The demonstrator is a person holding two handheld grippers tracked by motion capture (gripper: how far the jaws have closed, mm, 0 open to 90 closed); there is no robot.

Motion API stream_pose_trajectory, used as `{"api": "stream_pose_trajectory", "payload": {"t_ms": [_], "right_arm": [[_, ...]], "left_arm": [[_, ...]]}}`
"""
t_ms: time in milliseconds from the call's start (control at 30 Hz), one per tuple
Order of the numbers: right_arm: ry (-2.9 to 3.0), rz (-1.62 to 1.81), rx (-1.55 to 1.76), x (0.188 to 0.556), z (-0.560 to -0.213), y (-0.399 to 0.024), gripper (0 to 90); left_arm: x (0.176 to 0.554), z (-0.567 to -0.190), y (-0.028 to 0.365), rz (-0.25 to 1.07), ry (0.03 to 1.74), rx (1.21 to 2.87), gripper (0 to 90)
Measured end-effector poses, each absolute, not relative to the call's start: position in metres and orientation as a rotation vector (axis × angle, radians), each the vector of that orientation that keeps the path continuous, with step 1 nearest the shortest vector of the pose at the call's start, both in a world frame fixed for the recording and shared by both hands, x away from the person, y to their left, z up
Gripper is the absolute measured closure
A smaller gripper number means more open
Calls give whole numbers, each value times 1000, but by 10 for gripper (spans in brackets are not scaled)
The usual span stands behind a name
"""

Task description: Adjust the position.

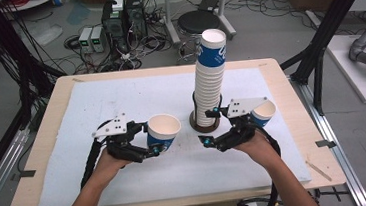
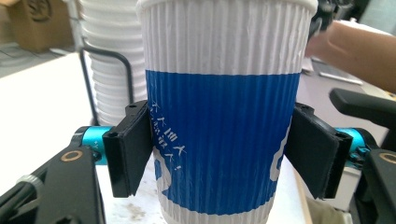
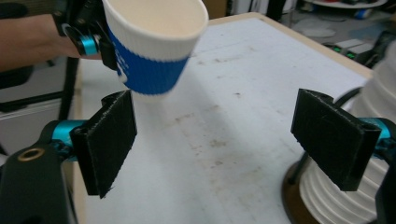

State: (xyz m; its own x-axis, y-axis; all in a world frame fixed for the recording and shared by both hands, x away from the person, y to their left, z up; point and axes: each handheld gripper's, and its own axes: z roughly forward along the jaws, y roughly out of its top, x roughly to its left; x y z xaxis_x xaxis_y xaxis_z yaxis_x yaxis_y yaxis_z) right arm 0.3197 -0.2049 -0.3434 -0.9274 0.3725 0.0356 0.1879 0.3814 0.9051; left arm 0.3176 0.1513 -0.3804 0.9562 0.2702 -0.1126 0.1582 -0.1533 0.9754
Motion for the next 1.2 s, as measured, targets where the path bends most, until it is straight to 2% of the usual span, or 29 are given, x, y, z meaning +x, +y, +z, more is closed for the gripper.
{"api": "stream_pose_trajectory", "payload": {"t_ms": [600,1200], "right_arm": [[2291,1478,688,306,-375,-245,146],[2282,1444,726,304,-384,-252,146]], "left_arm": [[314,-386,172,248,366,1561,271],[310,-390,182,304,386,1525,271]]}}
